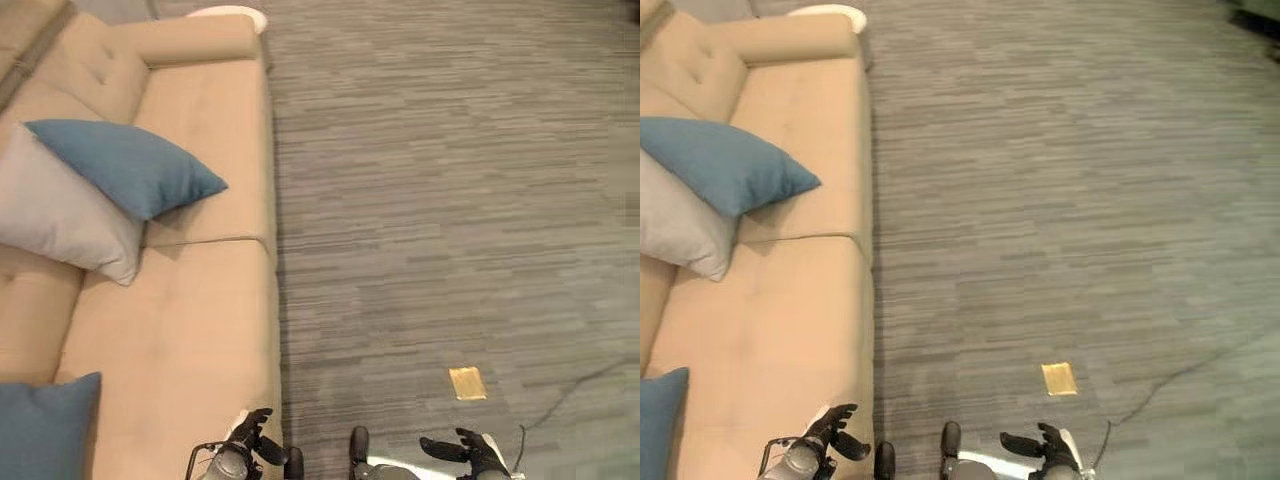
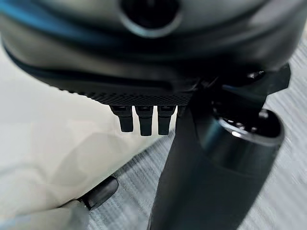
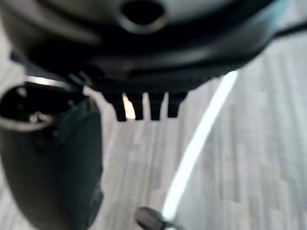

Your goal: Pick up all the scattered cushions and arrange them neatly on the sofa.

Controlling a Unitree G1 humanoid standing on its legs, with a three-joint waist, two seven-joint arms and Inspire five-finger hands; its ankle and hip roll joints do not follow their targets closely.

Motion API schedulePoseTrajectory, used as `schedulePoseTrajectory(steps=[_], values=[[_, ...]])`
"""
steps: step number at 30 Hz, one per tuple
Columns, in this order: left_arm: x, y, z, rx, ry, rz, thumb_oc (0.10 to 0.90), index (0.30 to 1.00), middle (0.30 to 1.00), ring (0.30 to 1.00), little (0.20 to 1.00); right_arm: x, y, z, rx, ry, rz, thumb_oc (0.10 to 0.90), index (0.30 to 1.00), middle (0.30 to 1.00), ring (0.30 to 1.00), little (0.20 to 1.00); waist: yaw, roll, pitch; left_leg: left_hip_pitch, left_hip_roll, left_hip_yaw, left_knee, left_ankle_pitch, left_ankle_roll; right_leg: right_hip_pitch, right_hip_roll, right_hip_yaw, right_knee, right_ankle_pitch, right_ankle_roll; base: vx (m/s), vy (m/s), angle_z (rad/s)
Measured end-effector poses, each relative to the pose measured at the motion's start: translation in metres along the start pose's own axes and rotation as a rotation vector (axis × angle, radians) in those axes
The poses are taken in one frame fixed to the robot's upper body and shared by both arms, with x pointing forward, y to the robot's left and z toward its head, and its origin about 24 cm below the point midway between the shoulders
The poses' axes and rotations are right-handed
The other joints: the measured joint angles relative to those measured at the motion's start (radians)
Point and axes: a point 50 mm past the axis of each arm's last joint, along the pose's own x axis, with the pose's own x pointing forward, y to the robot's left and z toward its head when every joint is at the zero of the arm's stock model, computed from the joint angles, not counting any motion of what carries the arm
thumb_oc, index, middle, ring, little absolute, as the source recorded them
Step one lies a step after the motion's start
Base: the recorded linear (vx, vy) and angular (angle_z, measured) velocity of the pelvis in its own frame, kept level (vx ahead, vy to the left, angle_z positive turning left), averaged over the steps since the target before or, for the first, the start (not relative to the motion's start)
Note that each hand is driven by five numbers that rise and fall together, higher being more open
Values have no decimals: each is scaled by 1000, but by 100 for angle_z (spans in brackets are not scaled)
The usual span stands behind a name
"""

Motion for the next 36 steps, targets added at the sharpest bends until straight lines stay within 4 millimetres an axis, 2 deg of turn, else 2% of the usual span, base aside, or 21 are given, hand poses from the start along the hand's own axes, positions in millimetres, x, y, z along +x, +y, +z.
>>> schedulePoseTrajectory(steps=[1,5,8,13,15,16,17,18,19,20,21,22,25,28,30,31,32,33,34,35,36], values=[[1,8,1,-3,2,21,800,900,900,900,900,-1,2,-5,-9,21,5,800,900,900,900,900,9,3,3,3,16,31,12,-8,11,13,-78,-174,90,-39,-3,-33,-35,-84],[2,26,-3,-4,12,67,800,900,900,900,900,-7,6,-30,-34,90,23,800,900,900,900,900,50,-23,0,29,7,55,6,-5,6,96,-193,-193,121,-68,9,-32,-144,-29],[-3,23,-24,-33,76,71,800,900,900,900,900,-6,5,-30,-42,89,25,800,900,900,900,900,64,3,-4,56,42,75,18,-6,5,154,-138,-194,20,-47,-22,60,-276,-34],[-8,7,-36,-71,114,40,800,900,900,900,900,-9,16,-27,-82,64,59,800,900,900,900,900,109,-10,-22,14,108,52,207,-23,-23,209,-63,-155,-48,-48,-79,28,-248,-33],[-7,7,-35,-131,120,55,800,900,900,900,900,-8,16,-23,-85,32,58,800,900,900,900,900,104,-20,-35,-121,164,19,516,15,-88,218,-34,-128,-39,-80,-134,86,-359,-37],[-6,10,-29,-137,92,67,800,900,900,900,900,-9,16,-25,-86,36,59,800,900,900,900,900,99,-18,-38,-251,191,-33,731,108,-158,223,-21,-106,-27,-97,-175,184,-260,-31],[-4,9,-17,-136,37,71,800,900,900,900,900,-9,14,-28,-81,52,51,800,900,900,900,900,95,-18,-46,-390,173,-53,869,88,-161,217,-17,-92,-24,-111,-195,247,-180,-29],[-2,9,-7,-100,1,59,800,900,900,900,900,-11,14,-37,-91,86,50,800,900,900,900,900,104,-26,-44,-405,92,17,662,32,-99,225,-27,-82,-49,-117,-194,305,-120,-46],[-1,2,-2,-111,-5,43,800,900,900,900,900,-14,18,-47,-130,134,66,800,900,900,900,900,102,-4,-36,-383,27,111,315,54,-72,243,5,-85,-53,-125,-174,468,-162,-43],[-1,0,-4,-104,3,36,800,900,900,900,900,-16,24,-53,-159,154,89,800,900,900,900,900,95,1,-35,-367,-14,155,151,88,-67,275,39,-83,-55,-171,-126,475,-136,-25],[-2,0,-9,-100,29,35,800,900,900,900,900,-18,28,-55,-164,162,100,800,900,900,900,900,93,0,-32,-357,-37,182,65,105,-70,295,61,-83,-55,-200,-129,427,-91,-26],[-2,4,-13,-126,49,53,800,900,900,900,900,-16,33,-47,-148,144,105,800,900,900,900,900,101,-4,-30,-343,-55,244,-6,109,-73,317,98,-65,-55,-236,-147,412,-35,-63],[-15,5,-55,-140,185,68,800,900,900,900,900,-15,42,-35,-156,106,123,800,900,900,900,900,113,-71,-45,-246,-128,195,22,121,120,419,96,-31,-31,-301,-65,441,6,-67],[-19,7,-67,-102,230,63,800,900,900,900,900,-18,51,-31,-163,75,148,800,900,900,900,900,122,-91,-66,-140,-109,165,17,108,189,289,6,-98,396,-394,44,190,66,-23],[-14,13,-56,-105,200,77,800,900,900,900,900,-13,48,-15,-158,24,137,800,900,900,900,900,120,-82,-64,-80,-114,136,42,34,172,116,-117,-103,724,-382,148,295,18,39],[-8,15,-37,-89,140,78,800,900,900,900,900,-10,43,-3,-149,-6,125,800,900,900,900,900,113,-57,-48,-53,-105,82,80,-19,148,-50,-173,-45,1013,-271,178,513,-106,111],[-5,5,-19,-96,69,56,800,900,900,900,900,-6,31,4,-156,-34,103,800,900,900,900,900,102,-6,-35,14,-73,46,82,-52,128,-185,-205,22,1099,-269,164,367,-98,111],[-5,0,-17,-104,61,44,800,900,900,900,900,-4,25,5,-164,-41,86,800,900,900,900,900,107,23,-37,33,-59,22,74,-68,112,-213,-220,21,1025,-286,134,480,-218,112],[-5,-8,-16,-120,58,27,800,900,900,900,900,-3,17,6,-171,-45,67,800,900,900,900,900,89,43,-47,48,-26,-4,99,-69,58,-196,-225,14,719,-289,65,209,-123,80],[-5,-12,-13,-118,50,15,800,900,900,900,900,-3,18,7,-169,-49,70,800,900,900,900,900,84,34,-49,52,-15,-19,116,-89,68,-199,-228,30,583,-264,47,430,-264,104],[-5,-5,-20,-120,77,35,800,900,900,900,900,-4,24,7,-174,-53,86,800,900,900,900,900,84,30,-51,73,19,-64,123,-129,-12,-191,-176,119,372,-157,17,280,-215,91]])
